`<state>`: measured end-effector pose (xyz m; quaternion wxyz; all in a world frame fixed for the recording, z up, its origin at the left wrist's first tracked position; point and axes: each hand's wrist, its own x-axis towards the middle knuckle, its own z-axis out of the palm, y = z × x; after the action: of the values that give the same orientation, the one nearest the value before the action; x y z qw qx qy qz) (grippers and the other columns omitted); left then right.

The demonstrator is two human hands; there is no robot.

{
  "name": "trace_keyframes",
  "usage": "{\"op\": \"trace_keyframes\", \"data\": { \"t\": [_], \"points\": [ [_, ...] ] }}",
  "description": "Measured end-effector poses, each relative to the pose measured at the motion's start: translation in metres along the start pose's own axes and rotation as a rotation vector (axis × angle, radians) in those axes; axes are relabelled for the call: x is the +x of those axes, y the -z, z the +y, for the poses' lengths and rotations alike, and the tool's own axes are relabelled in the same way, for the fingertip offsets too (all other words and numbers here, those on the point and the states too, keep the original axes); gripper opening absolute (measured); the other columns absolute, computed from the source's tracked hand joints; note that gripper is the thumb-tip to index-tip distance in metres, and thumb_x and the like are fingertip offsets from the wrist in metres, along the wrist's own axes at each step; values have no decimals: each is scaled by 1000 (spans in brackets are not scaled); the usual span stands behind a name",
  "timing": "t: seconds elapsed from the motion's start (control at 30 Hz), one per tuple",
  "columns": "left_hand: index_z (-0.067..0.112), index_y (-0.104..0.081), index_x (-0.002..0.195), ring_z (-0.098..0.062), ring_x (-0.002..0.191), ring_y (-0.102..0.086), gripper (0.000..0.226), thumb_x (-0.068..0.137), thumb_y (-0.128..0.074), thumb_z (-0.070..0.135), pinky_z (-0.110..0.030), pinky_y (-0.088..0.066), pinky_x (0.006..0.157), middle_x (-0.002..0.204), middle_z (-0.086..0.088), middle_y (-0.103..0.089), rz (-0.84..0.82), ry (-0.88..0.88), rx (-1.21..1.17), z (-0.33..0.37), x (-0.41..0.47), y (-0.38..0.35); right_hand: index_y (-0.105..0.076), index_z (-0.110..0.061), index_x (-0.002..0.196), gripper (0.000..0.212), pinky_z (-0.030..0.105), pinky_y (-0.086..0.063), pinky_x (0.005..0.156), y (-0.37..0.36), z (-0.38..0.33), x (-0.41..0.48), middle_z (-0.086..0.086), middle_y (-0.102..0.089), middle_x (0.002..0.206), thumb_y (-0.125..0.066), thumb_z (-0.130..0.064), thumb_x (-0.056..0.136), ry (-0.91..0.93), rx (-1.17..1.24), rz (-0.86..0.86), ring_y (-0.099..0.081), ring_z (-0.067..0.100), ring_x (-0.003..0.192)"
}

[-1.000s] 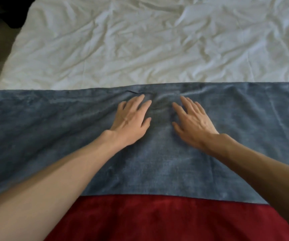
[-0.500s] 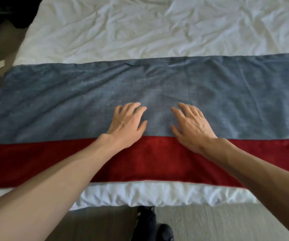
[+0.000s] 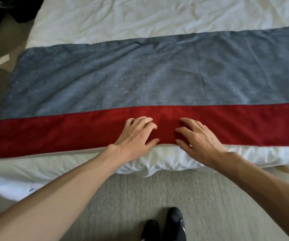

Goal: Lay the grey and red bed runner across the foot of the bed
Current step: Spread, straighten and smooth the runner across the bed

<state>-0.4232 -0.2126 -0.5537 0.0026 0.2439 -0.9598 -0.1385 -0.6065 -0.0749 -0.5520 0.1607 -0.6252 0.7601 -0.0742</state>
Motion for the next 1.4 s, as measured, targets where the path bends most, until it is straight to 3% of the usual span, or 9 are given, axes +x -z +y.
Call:
{"op": "trace_keyframes", "data": {
  "t": [0.1, 0.2, 0.4, 0.57, 0.67, 0.77, 0.93, 1.1, 1.4],
  "points": [
    [17, -59, 109, -23, 137, -30, 40, 86, -56, 50, -47, -22, 109, 141, -7, -44, -32, 2, -35, 3, -9, -7, -65, -12, 114, 37, 47, -45, 92, -5, -7, -11, 14, -51, 132, -66, -32, 83, 13, -3, 22, -51, 33, 117],
    [13, -63, 99, -27, 131, -39, 23, 84, -66, 29, -49, -27, 105, 132, -12, -51, 10, -23, -23, 10, -17, -11, -68, -9, 105, 27, 43, -48, 78, -10, -11, -18, 12, -59, 112, -67, -14, 79, 25, -52, 79, -56, 32, 98],
    [10, -59, 81, -23, 72, -51, 19, 71, -66, -5, -37, -39, 66, 78, -3, -55, 190, -16, 28, 28, -22, -4, -57, -4, 72, 14, 39, -46, 47, -10, -16, -17, 7, -53, 72, -62, 10, 70, -10, -73, 209, -50, 27, 66],
    [7, -60, 80, -24, 62, -53, 19, 70, -65, -9, -37, -41, 57, 70, -4, -57, 131, -105, 38, 32, -32, -2, -48, -7, 59, 29, 32, -40, 38, -10, -21, -29, 5, -49, 62, -65, 16, 54, 75, -64, 233, -46, 24, 54],
    [10, -63, 94, -23, 77, -55, 9, 86, -60, 8, -36, -41, 70, 85, -4, -59, 3, -130, 80, 30, -38, -10, -53, -8, 59, 28, 30, -38, 41, -15, -23, -35, 4, -51, 63, -70, 13, 53, 57, -124, 106, -50, 25, 56],
    [13, -61, 108, -20, 88, -53, 27, 93, -48, 32, -35, -38, 80, 100, -2, -58, 22, -66, 69, 24, -39, -7, -63, -7, 74, 7, 34, -44, 55, -15, -22, -32, 6, -57, 75, -62, -13, 76, 40, -97, 103, -56, 27, 69],
    [15, -33, 143, -26, 140, -24, 56, 94, -31, 43, -47, -19, 113, 151, -12, -28, 33, 146, 61, 2, -33, 18, -61, -7, 120, 40, 43, -44, 96, 4, -30, -19, 17, -59, 121, -58, -28, 85, 51, -86, 110, -55, 33, 113],
    [17, -22, 148, -24, 143, -13, 61, 94, -33, 46, -46, -15, 115, 156, -11, -16, 21, 273, 111, -36, -43, 42, -46, -10, 136, 54, 41, -26, 112, 19, -52, 12, 21, -44, 141, -54, -34, 88, 77, -119, 102, -39, 33, 132],
    [17, -35, 142, -24, 136, -29, 59, 91, -46, 44, -42, -23, 107, 149, -8, -32, 43, 364, 139, -126, -76, 71, -48, -8, 133, 56, 42, -31, 108, 8, -134, 85, 22, -48, 135, -56, -33, 84, 118, -112, 76, -44, 36, 125]
  ]
}}
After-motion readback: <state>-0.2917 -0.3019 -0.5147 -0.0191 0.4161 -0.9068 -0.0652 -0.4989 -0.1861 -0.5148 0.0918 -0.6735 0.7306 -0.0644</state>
